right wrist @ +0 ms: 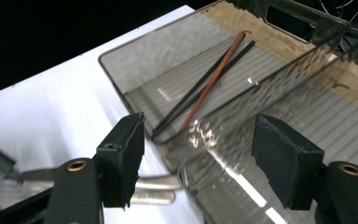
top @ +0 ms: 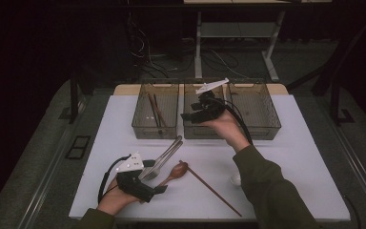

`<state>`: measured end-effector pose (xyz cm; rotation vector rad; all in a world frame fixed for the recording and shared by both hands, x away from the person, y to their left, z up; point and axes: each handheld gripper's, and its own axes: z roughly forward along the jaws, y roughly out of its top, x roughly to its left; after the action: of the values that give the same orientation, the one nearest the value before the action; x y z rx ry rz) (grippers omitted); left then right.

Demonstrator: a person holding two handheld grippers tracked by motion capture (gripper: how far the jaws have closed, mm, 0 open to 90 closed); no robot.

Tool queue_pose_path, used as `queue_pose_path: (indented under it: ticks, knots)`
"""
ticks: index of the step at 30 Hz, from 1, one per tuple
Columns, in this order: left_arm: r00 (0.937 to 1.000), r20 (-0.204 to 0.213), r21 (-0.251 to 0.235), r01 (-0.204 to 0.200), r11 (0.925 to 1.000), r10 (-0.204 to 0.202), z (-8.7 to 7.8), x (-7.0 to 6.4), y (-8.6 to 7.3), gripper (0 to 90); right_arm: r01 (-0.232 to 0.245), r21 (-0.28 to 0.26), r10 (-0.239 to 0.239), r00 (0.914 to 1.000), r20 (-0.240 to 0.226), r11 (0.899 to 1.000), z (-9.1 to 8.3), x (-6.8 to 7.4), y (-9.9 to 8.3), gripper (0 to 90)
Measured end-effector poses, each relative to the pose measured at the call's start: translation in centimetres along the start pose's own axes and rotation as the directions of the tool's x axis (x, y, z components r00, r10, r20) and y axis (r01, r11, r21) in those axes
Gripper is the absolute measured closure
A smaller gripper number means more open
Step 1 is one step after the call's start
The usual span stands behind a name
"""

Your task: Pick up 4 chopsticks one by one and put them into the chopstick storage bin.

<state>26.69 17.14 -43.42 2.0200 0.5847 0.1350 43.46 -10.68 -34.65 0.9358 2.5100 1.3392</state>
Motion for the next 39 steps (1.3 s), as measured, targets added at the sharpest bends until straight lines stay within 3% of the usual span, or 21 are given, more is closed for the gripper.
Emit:
queue_pose_path:
  ticks: [16,26,39]
  knots:
    - [1.0000,-0.001,0.002,-0.001,1.0000,0.001,0.1,0.0,0.0,0.0,0.006,-0.027,-0.007,0.9999,-0.013,1.000,-3.8,0.2,-4.6,34.1]
    - [1.0000,-0.005,0.003,0.001,1.0000,-0.001,0.1,0.0,0.0,0.0,0.019,-0.046,-0.020,0.9996,-0.019,0.999,-6.3,1.3,-7.7,34.1]
    - [0.9999,-0.011,0.002,-0.006,1.0000,0.007,0.0,-0.1,0.0,0.0,-0.010,-0.004,0.010,0.9995,-0.029,1.000,-8.6,2.8,-11.5,33.9]
